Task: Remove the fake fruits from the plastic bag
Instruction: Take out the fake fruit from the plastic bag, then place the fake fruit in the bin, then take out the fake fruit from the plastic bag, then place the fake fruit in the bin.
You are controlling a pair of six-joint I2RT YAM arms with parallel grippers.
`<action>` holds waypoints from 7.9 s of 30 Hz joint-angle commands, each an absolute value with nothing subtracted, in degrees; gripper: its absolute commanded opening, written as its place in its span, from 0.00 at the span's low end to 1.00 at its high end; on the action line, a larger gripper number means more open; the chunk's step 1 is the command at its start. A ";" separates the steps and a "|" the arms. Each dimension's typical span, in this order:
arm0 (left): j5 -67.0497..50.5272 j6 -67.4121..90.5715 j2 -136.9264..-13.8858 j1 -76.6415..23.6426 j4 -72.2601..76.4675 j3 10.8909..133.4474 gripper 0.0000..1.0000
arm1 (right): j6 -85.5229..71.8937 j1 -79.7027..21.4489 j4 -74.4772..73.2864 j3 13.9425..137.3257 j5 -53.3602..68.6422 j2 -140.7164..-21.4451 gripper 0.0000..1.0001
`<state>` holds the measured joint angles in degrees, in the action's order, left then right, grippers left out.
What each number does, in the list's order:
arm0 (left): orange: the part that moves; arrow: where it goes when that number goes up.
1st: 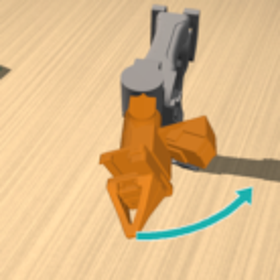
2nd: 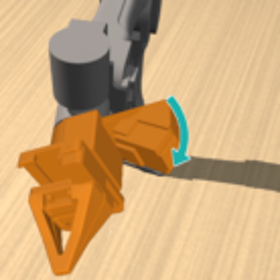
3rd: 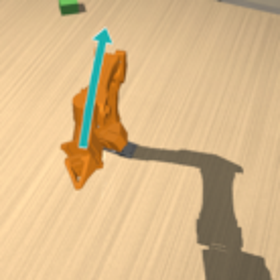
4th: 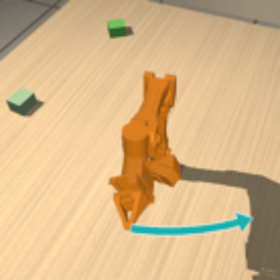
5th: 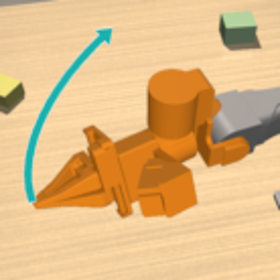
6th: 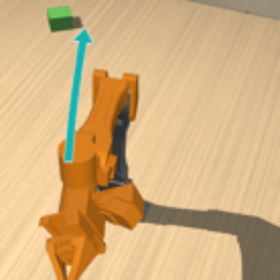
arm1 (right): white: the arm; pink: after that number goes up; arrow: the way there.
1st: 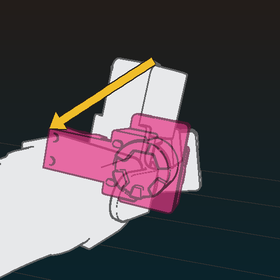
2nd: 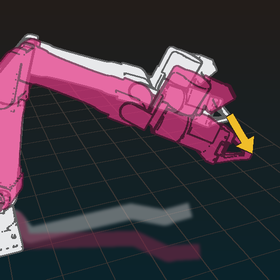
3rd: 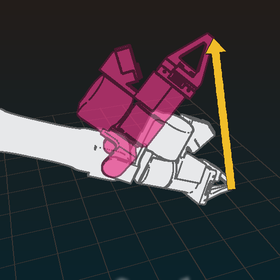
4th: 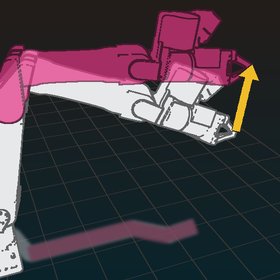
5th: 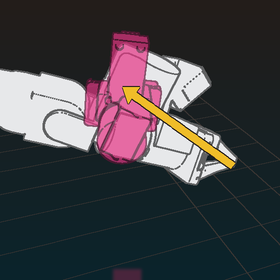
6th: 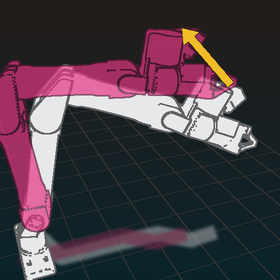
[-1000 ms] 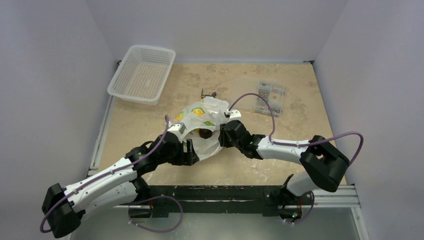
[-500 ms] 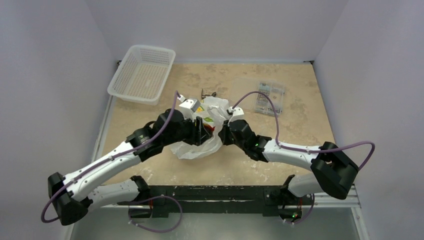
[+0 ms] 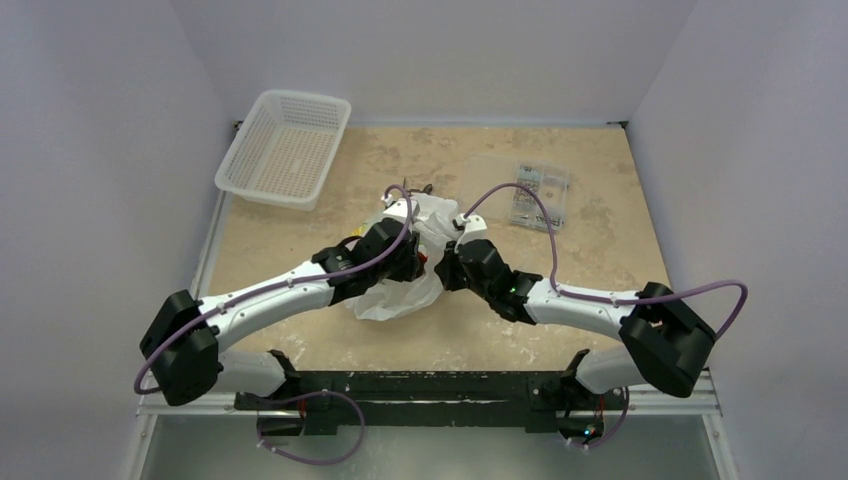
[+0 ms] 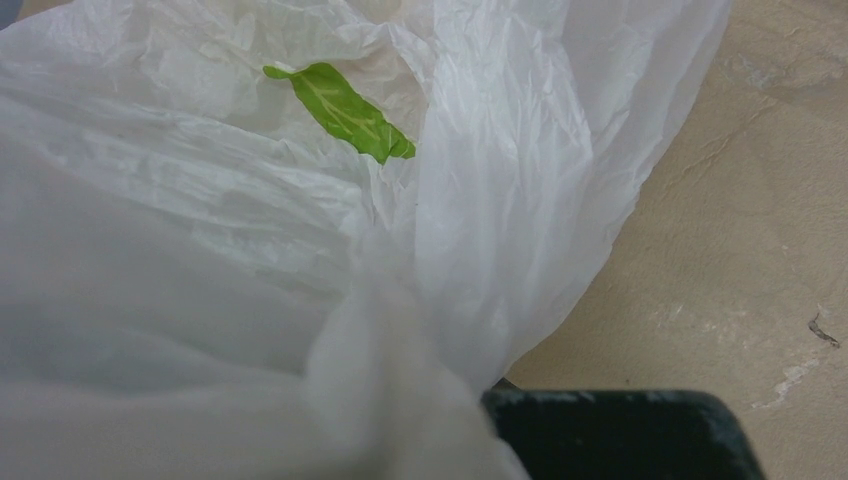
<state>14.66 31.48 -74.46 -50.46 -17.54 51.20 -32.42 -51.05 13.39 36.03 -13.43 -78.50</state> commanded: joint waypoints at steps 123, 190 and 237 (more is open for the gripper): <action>-4.35 35.76 -51.86 -23.38 -22.23 54.37 0.77 | -21.45 -51.15 27.31 30.85 -1.67 -78.54 0.00; 28.61 39.20 -81.21 -52.18 0.11 44.10 0.15 | -23.52 -48.69 28.24 29.90 -0.35 -79.56 0.00; 15.96 40.17 -74.61 -3.95 -2.69 67.35 0.00 | -23.51 -48.63 28.29 31.07 1.69 -81.86 0.00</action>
<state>12.25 39.44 -67.79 -6.66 -7.01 63.11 -23.09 -49.04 25.91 29.23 -0.16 -81.38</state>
